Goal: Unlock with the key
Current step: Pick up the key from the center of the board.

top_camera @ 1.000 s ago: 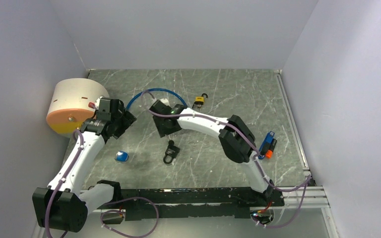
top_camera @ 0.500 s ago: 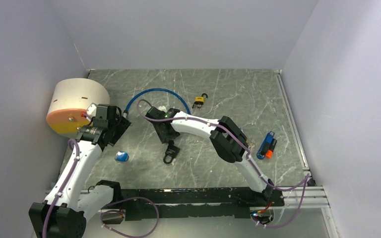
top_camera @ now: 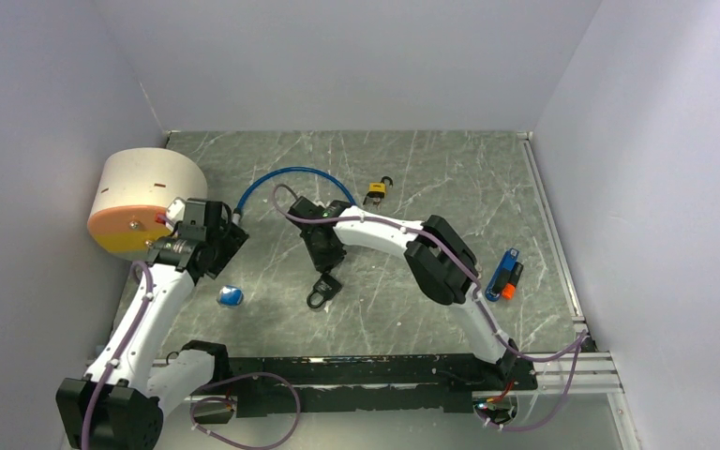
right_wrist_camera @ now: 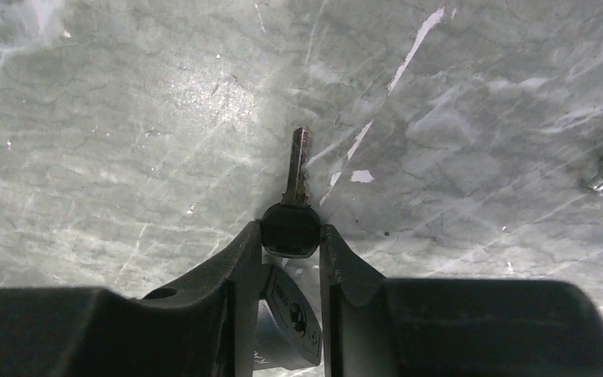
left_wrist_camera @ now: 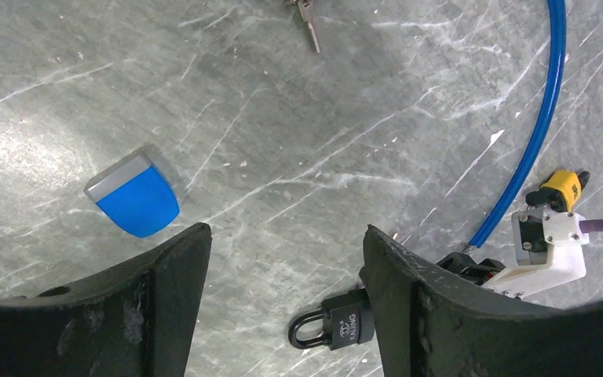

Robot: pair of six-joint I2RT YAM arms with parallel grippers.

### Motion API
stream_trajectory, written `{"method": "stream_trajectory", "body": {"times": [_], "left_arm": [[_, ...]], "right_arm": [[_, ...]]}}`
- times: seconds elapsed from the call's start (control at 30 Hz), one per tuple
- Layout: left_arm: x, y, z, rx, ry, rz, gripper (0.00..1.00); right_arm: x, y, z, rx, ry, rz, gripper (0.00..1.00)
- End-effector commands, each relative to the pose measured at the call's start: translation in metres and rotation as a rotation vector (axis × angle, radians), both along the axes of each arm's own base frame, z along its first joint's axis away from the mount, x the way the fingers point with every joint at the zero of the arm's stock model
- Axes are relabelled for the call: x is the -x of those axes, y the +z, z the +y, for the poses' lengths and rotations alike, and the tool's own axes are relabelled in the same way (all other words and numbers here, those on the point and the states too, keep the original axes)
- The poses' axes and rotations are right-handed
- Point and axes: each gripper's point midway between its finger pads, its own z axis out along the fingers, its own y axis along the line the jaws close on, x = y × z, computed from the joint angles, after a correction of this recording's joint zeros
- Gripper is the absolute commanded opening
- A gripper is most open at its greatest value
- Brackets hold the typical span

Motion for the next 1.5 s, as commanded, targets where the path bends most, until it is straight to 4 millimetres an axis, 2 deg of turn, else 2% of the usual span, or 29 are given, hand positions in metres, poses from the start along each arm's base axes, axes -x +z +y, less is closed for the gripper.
{"method": "stream_trajectory", "body": {"times": [0.0,0.17,0.27,0.43,0.53,0.73,0.9,1.03,1.2,1.47], "left_arm": [[-0.006,0.000,-0.006,0.023,-0.020,-0.013,0.74],[-0.012,-0.007,-0.018,0.051,-0.085,-0.009,0.74],[-0.016,-0.014,-0.028,0.086,-0.129,0.004,0.74],[-0.025,-0.026,-0.048,0.164,-0.194,0.011,0.78],[-0.037,-0.024,-0.070,0.232,-0.304,-0.035,0.82],[-0.046,-0.031,-0.114,0.309,-0.514,-0.001,0.94],[-0.048,-0.032,-0.147,0.374,-0.645,0.003,0.94],[-0.051,-0.031,-0.173,0.472,-0.749,-0.017,0.89],[-0.047,-0.032,-0.207,0.539,-0.894,-0.006,0.83],[-0.053,-0.039,-0.233,0.614,-0.919,0.005,0.81]], "right_arm": [[0.000,-0.017,-0.026,0.105,-0.022,0.003,0.19],[-0.024,-0.004,-0.052,0.152,-0.093,-0.097,0.18],[-0.030,0.008,-0.067,0.143,-0.119,-0.137,0.18],[-0.018,0.011,-0.082,0.116,-0.107,-0.126,0.18],[-0.010,0.006,-0.087,0.098,-0.098,-0.103,0.18],[-0.004,0.007,-0.084,0.023,-0.090,-0.074,0.18],[-0.007,0.022,-0.081,-0.064,-0.100,-0.106,0.18],[-0.008,0.042,-0.074,-0.173,-0.079,-0.166,0.17],[-0.004,0.051,-0.073,-0.245,-0.068,-0.193,0.17],[0.000,0.059,-0.071,-0.304,-0.054,-0.213,0.17]]}}
